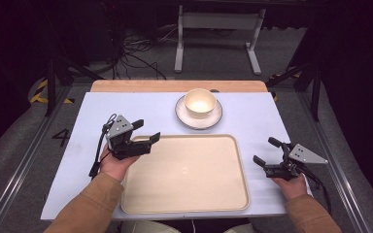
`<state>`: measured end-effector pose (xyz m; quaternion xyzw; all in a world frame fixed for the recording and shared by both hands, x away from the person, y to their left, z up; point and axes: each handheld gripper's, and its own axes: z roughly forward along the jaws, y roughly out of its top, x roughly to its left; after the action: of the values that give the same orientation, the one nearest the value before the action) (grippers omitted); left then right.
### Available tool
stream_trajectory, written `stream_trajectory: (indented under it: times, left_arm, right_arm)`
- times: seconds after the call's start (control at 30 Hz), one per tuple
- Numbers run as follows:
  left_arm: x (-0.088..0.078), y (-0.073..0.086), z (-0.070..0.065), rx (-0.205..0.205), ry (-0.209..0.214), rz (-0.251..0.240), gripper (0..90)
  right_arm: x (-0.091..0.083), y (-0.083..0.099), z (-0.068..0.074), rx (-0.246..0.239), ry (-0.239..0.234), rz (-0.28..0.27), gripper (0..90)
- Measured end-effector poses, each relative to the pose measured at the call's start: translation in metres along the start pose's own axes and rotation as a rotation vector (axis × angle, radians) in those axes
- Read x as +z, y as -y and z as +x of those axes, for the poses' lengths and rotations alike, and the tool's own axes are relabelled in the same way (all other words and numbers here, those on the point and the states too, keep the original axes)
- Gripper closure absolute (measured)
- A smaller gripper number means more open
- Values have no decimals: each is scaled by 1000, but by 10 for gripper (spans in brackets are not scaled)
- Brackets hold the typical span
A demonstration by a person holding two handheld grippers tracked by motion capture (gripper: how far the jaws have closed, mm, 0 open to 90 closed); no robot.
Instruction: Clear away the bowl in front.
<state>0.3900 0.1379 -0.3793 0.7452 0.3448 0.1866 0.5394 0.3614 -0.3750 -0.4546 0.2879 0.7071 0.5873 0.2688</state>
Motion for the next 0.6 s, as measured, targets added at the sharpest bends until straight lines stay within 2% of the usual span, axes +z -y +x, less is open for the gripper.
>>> stream_trajectory:
  times: [0.13, 0.57, 0.6]
  left_arm:
    - [9, -6, 0, 12, -2, 1, 230]
    - [37, -21, 0, 8, -5, 11, 232]
    - [39, -23, 1, 17, -9, 14, 232]
  right_arm:
    - [0, 0, 0, 1, 0, 0, 41]
    - [0, 0, 0, 0, 0, -1, 40]
    - [0, 0, 0, 0, -1, -1, 40]
